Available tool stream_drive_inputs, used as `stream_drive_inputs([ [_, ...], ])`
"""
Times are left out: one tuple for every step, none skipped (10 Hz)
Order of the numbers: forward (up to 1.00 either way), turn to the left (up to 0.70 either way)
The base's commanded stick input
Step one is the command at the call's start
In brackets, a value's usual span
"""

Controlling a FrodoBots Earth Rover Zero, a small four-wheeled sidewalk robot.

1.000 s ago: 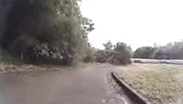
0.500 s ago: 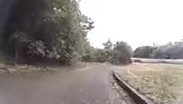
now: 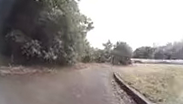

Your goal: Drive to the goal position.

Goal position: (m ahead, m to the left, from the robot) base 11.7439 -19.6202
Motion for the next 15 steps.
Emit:
stream_drive_inputs([
  [0.45, 0.00],
  [0.45, 0.00],
  [0.45, 0.00],
  [0.45, 0.00],
  [0.45, 0.00],
  [0.45, 0.00],
  [0.45, 0.00],
  [0.45, 0.00],
  [0.45, 0.00],
  [0.45, 0.00],
  [0.45, 0.00],
  [0.45, 0.00],
  [0.45, 0.00],
  [0.45, 0.00],
  [0.45, 0.00],
])
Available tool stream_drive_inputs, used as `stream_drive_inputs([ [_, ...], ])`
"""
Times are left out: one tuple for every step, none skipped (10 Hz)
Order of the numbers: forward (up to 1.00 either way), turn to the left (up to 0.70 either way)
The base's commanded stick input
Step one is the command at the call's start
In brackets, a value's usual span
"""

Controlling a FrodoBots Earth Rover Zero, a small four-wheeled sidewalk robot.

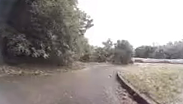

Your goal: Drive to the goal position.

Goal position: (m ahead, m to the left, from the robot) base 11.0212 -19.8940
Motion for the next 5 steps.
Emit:
stream_drive_inputs([
  [0.45, 0.00],
  [0.45, 0.00],
  [0.45, 0.00],
  [0.45, 0.00],
  [0.45, 0.00],
])
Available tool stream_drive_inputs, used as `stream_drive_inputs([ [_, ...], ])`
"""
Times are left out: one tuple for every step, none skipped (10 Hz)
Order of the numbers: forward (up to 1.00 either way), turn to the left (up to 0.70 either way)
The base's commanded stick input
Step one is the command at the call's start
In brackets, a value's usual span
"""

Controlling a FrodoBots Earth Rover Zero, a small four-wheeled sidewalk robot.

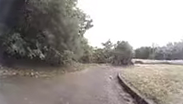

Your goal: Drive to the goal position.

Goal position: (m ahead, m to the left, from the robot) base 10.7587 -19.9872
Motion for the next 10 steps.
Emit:
stream_drive_inputs([
  [0.45, 0.00],
  [0.45, 0.00],
  [0.45, 0.00],
  [0.45, 0.00],
  [0.45, 0.00],
  [0.45, 0.00],
  [0.45, 0.00],
  [0.45, 0.00],
  [0.45, 0.00],
  [0.45, 0.00],
])
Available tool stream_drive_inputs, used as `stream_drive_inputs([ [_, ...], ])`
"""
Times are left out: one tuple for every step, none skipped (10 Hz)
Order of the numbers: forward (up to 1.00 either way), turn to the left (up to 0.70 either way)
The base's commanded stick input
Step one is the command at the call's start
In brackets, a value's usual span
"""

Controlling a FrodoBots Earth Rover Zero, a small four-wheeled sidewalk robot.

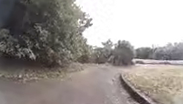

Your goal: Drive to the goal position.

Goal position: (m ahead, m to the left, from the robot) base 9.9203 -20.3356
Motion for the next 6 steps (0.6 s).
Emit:
stream_drive_inputs([
  [0.45, 0.00],
  [0.45, 0.00],
  [0.45, 0.00],
  [0.45, 0.00],
  [0.45, 0.00],
  [0.45, 0.00],
])
